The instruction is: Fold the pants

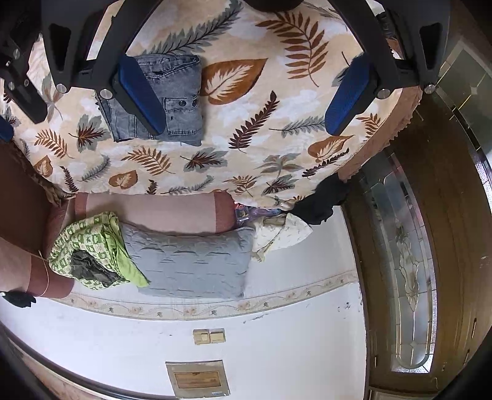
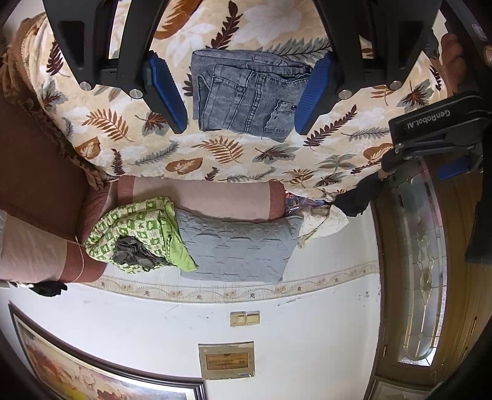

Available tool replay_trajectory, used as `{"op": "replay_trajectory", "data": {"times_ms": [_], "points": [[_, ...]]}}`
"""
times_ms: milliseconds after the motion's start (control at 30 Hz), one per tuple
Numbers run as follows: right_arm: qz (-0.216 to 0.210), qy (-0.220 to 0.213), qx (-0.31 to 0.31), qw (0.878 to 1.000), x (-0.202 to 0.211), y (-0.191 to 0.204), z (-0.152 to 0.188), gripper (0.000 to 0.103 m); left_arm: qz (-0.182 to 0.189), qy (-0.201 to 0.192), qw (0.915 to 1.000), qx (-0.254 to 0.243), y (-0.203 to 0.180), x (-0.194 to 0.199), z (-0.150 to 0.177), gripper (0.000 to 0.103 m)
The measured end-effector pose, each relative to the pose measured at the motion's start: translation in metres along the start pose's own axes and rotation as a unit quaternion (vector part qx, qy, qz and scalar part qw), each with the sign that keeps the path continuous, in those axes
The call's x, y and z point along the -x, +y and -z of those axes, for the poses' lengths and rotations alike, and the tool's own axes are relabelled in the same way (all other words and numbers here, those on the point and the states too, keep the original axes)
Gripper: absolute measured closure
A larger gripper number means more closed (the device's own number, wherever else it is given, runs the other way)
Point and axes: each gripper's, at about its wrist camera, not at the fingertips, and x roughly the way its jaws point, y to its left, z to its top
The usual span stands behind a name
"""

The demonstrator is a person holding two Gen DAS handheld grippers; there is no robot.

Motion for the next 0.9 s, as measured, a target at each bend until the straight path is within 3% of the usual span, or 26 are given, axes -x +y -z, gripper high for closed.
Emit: {"op": "replay_trajectory", "data": {"times_ms": [400,900], "points": [[0.019,0.053,0.008,0.998,-0.027,-0.001,0.002,0.027,0.01,0.007,0.9999,0.004,0.003,-0.002,0.003,0.0],[0.019,0.048,0.008,0.999,-0.027,0.001,0.001,0.027,0.015,0.014,0.9998,0.003,0.005,-0.006,0.007,0.0]]}}
